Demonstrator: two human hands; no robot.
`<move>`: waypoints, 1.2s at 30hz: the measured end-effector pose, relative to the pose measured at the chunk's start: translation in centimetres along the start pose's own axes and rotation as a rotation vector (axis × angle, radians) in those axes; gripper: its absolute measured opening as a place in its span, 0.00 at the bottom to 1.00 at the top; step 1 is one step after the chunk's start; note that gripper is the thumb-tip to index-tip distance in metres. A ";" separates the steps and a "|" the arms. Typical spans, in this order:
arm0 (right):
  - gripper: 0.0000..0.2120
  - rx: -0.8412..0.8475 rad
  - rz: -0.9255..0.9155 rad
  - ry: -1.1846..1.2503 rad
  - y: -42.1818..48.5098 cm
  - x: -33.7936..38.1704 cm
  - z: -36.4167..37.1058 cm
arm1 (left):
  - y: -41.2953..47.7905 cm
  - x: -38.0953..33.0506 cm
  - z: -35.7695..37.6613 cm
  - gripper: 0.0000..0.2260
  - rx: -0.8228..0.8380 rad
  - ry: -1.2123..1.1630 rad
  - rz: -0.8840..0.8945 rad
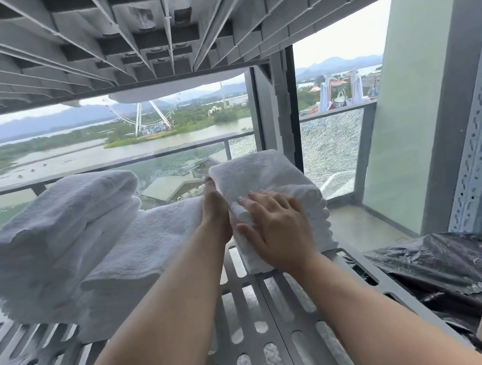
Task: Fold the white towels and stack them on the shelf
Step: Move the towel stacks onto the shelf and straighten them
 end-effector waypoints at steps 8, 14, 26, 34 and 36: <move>0.29 -0.144 0.025 -0.066 -1.9 0.3 0.5 | 0.6 0.7 -0.1 0.22 0.032 0.095 0.155; 0.39 -0.100 0.016 -0.165 -2.5 0.4 2.3 | 0.3 2.2 -0.9 0.33 0.022 0.270 0.204; 0.30 -0.186 -0.050 -0.187 -2.6 0.3 1.4 | 0.5 0.8 -0.5 0.30 0.116 0.204 0.114; 0.40 -0.080 0.010 -0.216 -2.8 -0.4 2.6 | 0.9 0.8 -0.6 0.34 0.126 0.210 0.025; 0.41 -0.064 0.013 -0.227 -2.9 -0.5 2.4 | 0.6 0.4 -0.3 0.34 0.127 0.217 0.007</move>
Point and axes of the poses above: each hand's wrist, its own y-axis towards the middle knuckle, its own z-axis out of the palm, x = y × z, the point moved 1 cm from there along y, towards the middle knuckle, and after that the axes turned 14 degrees about -x, right-handed, at the moved point
